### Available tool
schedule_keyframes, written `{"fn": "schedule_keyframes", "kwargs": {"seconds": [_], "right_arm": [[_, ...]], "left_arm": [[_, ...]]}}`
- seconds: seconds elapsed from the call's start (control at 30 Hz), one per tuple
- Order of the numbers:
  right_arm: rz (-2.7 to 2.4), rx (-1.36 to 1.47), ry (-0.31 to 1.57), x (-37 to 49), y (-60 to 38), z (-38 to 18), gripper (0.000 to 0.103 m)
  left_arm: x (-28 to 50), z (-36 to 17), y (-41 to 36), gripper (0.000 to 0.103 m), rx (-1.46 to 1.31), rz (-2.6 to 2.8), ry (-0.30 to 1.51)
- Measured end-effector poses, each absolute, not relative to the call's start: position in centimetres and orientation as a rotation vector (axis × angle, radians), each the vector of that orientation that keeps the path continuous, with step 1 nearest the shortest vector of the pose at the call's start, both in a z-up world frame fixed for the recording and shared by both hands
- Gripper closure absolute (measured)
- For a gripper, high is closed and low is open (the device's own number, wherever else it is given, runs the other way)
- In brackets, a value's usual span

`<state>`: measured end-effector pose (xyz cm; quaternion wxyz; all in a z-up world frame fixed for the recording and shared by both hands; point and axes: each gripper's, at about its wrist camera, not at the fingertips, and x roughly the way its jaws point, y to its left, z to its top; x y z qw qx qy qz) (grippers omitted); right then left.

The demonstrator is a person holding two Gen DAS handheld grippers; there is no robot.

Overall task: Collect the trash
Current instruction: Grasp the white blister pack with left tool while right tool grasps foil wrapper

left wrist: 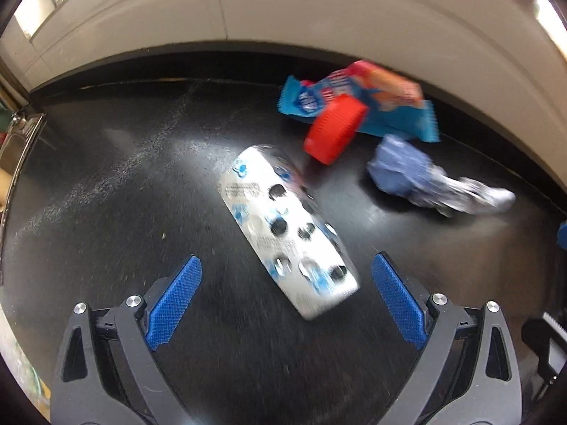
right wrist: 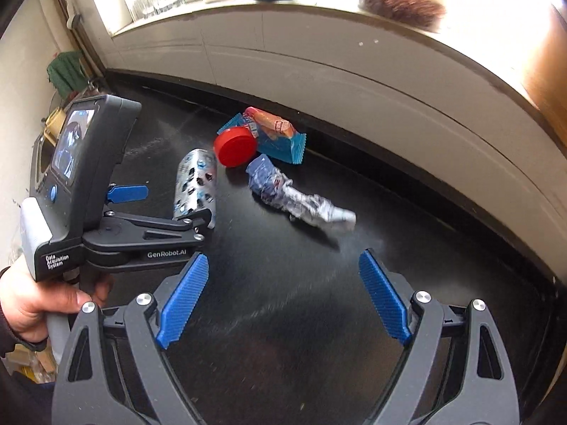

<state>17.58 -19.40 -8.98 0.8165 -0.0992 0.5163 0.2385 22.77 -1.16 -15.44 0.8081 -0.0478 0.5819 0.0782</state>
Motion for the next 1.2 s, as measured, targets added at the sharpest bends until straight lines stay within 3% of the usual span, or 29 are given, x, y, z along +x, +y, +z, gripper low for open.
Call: {"fn": "schedule_keyframes", "kwargs": {"seconds": [0.43, 0.5, 0.6, 0.63, 0.67, 0.8, 1.2], "right_arm": [[0.619, -0.381, 1.160, 24.6, -14.8, -16.9, 0.019], [0.623, -0.382, 1.175, 24.9, -14.5, -17.6, 0.024], [0.627, -0.392, 1.142, 24.4, -14.3, -17.3, 0.051], [0.627, -0.384, 1.143, 24.2, -14.2, -17.2, 0.069], [0.625, -0.378, 1.148, 23.9, -14.1, -17.1, 0.082], [0.613, -0.328, 1.175, 22.7, -14.0, -16.5, 0.083], [0.469, -0.217, 1.131, 13.8, -15.0, -10.5, 0.083]], "left_arm": [[23.1, -16.5, 4.0, 0.009, -0.100, 0.105, 1.263], [23.2, -16.4, 4.3, 0.011, -0.096, 0.092, 1.253], [23.4, -15.9, 3.9, 0.034, -0.044, 0.091, 1.227], [23.3, -15.7, 3.6, 0.048, -0.036, 0.078, 1.216], [23.2, -15.4, 3.3, 0.054, -0.029, 0.071, 1.209], [22.6, -14.9, 2.9, 0.063, -0.038, 0.030, 1.215], [15.2, -10.4, 1.5, 0.064, -0.023, -0.047, 1.175]]}}
